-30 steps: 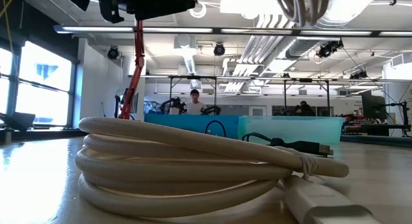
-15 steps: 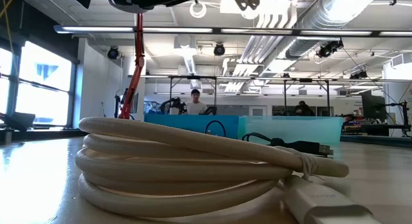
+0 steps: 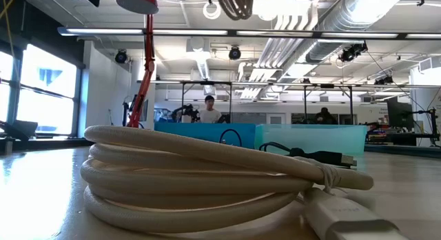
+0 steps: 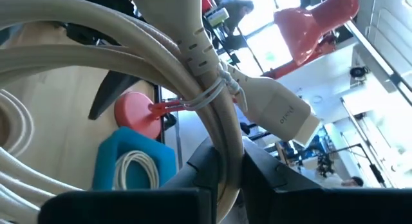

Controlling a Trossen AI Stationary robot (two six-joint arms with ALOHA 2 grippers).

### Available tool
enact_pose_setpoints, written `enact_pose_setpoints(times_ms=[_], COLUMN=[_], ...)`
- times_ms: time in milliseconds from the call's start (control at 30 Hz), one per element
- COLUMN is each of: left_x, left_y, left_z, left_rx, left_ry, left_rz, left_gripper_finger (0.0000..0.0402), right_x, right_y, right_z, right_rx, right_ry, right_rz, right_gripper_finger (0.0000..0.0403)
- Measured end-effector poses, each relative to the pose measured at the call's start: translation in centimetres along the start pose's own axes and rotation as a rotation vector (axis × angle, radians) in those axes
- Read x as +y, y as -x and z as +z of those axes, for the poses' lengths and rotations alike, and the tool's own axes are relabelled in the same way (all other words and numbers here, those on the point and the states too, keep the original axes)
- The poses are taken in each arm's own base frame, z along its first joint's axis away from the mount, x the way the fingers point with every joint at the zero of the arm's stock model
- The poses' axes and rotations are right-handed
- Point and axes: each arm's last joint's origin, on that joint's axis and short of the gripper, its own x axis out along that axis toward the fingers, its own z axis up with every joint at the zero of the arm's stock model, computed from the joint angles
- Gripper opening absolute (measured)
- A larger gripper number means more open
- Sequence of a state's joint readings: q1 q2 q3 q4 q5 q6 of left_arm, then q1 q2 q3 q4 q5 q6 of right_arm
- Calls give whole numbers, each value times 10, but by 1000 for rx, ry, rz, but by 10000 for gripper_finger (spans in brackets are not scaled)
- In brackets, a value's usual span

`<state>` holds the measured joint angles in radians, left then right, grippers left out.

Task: Pick & Place USB Port
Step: Put the brown charger cable into the blue bin

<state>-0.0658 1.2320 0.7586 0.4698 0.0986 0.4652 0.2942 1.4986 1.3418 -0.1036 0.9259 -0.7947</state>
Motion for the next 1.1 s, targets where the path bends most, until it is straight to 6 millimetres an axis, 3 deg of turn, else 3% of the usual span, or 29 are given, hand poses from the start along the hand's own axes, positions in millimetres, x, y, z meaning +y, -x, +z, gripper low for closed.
enact_pose_setpoints(times_ms=[567, 1100], left_x=[2, -2], left_y=[0, 0], left_z=[2, 0], left_rx=[-15, -14], left_ry=[-29, 83], left_rz=[36, -48], left_gripper_finger=[276, 276], right_x=[-23, -33], right_y=[-40, -49], right_z=[-21, -26], right_rx=[-110, -119], right_ry=[-16, 36], right_rz=[100, 60], right_gripper_finger=[31, 31])
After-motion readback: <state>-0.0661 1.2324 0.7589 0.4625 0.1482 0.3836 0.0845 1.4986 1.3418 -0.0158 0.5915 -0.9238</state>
